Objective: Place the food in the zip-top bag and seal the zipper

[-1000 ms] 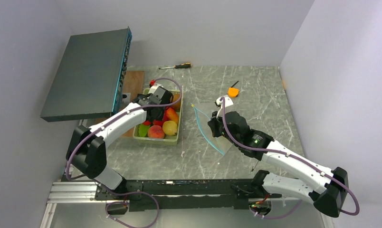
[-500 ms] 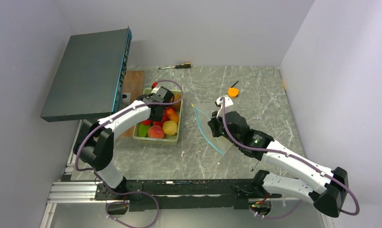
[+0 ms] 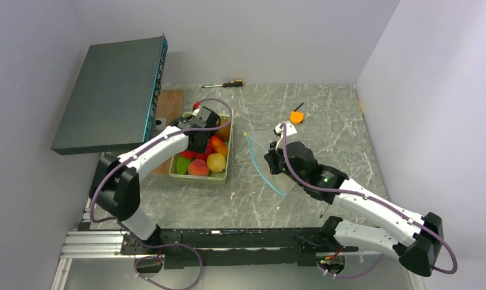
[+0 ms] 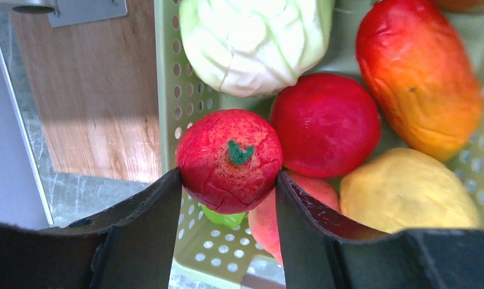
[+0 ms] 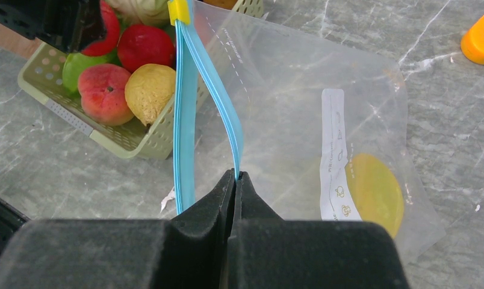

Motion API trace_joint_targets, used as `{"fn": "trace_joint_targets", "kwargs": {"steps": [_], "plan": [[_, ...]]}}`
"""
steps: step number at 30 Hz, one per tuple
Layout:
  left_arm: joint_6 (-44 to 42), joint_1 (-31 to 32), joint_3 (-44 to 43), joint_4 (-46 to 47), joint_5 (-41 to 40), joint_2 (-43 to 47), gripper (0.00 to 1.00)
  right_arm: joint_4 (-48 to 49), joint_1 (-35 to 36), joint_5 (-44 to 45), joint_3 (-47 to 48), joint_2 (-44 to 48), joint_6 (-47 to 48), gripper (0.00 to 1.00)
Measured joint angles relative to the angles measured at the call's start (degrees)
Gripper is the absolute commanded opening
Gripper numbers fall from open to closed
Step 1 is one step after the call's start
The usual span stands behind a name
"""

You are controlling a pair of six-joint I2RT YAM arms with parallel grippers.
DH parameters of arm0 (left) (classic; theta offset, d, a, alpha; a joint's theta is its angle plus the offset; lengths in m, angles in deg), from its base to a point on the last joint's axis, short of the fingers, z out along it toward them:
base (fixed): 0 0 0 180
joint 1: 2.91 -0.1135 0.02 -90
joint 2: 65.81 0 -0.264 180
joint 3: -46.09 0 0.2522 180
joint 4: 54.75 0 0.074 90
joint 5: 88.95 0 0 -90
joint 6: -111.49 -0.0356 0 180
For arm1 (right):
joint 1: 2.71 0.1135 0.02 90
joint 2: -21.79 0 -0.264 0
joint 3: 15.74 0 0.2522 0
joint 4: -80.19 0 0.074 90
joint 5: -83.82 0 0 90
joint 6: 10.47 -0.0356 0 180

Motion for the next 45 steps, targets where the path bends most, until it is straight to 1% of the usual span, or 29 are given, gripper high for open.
{"fn": "trace_joint_targets", "kwargs": {"steps": [4, 6, 11, 14, 17, 20, 23, 26, 31, 33, 36, 45], "plan": [[0.1, 0.5, -2.9, -2.0, 3.1, 3.5, 0.34, 0.0, 0.0, 0.0, 0.0, 0.0, 0.0, 0.00], [0.3, 1.2, -3.1, -2.1, 5.7, 7.1, 0.34, 0.0, 0.0, 0.0, 0.0, 0.0, 0.0, 0.00], [1.4, 2.6, -2.8, -0.7, 15.2, 17.6, 0.34, 0.0, 0.0, 0.0, 0.0, 0.0, 0.0, 0.00], [3.6, 2.8, 0.9, 4.6, 23.4, 25.7, 0.34, 0.0, 0.0, 0.0, 0.0, 0.1, 0.0, 0.00], [6.5, 2.9, 6.1, 10.1, 31.1, 31.9, 0.33, 0.0, 0.0, 0.0, 0.0, 0.2, 0.0, 0.00], [10.4, 3.2, 11.2, 16.9, 38.6, 35.1, 0.32, 0.0, 0.0, -0.1, 0.0, 0.5, 0.0, 0.00], [14.7, 4.3, 16.4, 25.6, 45.5, 35.6, 0.30, 0.0, 0.0, -0.4, 0.0, 0.8, 0.0, 0.00], [18.8, 6.3, 19.0, 33.0, 50.1, 33.4, 0.29, 0.0, 0.0, -0.8, 0.0, 1.0, 0.0, 0.00], [22.8, 9.6, 19.3, 41.6, 52.7, 29.1, 0.30, -0.3, 0.0, -1.7, 0.1, 1.0, 0.0, 0.00], [23.5, 10.8, 19.1, 43.3, 52.8, 27.8, 0.30, -0.3, 0.0, -2.0, 0.1, 1.0, 0.0, 0.00], [23.9, 12.0, 18.7, 43.3, 51.9, 26.5, 0.31, -0.3, 0.0, -2.3, 0.1, 1.3, 0.0, 0.00], [24.8, 12.5, 19.1, 44.4, 49.7, 25.2, 0.31, -0.3, 0.0, -2.2, 0.1, 3.6, 0.0, 0.00]]}}
